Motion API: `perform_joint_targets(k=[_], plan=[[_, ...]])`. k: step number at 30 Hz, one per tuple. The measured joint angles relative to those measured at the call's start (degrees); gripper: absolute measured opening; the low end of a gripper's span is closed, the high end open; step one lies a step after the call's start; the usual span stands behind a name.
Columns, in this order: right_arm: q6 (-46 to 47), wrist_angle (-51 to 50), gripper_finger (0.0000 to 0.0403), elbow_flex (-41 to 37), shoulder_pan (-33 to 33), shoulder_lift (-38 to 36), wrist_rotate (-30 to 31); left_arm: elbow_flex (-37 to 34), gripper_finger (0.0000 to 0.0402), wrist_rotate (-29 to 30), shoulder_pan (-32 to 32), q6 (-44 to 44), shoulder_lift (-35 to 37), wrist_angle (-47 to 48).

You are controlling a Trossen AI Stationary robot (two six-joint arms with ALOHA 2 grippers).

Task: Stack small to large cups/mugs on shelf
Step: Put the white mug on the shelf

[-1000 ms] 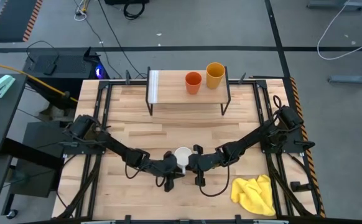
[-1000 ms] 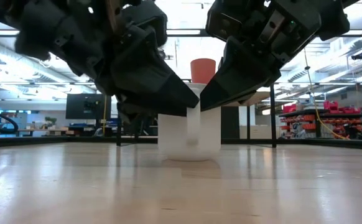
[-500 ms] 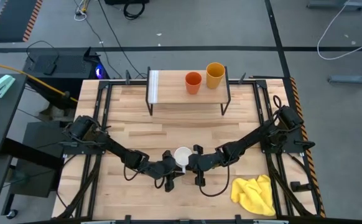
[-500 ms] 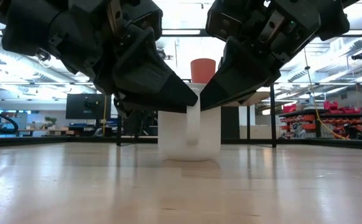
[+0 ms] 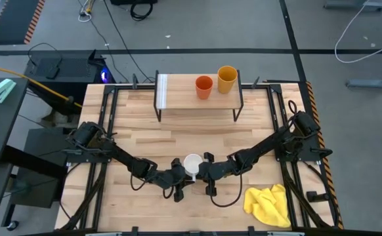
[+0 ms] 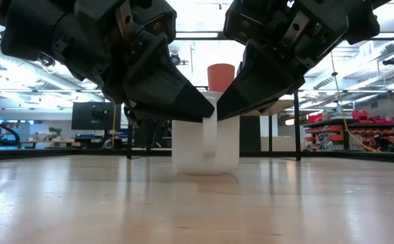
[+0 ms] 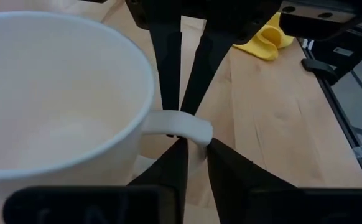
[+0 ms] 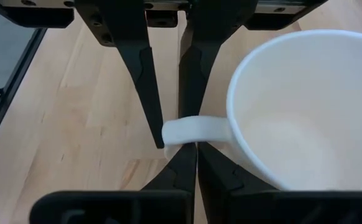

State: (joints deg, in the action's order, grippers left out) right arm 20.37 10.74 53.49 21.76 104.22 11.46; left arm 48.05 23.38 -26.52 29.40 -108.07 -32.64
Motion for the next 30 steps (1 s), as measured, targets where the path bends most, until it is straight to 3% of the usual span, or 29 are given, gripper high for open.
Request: perform_joint_targets(k=[13,22,30], plan=[[0.4,-1.5,0.0022,0.1,0.0,-0.1,0.1,0.1,0.0024,1.3,0.2,-0.2,0.0,-0.7],[0.4,-2.1,0.0022,0.1,0.1,-0.1,0.1,0.0,0.0029,2.1,0.1,-0.2,0.0,-0.4],[3.1,-10.5,0.0022,0.0,2.1,-4.3,2.0,0.0,0.0013,2.6,0.1,-1.6,0.0,-1.1]])
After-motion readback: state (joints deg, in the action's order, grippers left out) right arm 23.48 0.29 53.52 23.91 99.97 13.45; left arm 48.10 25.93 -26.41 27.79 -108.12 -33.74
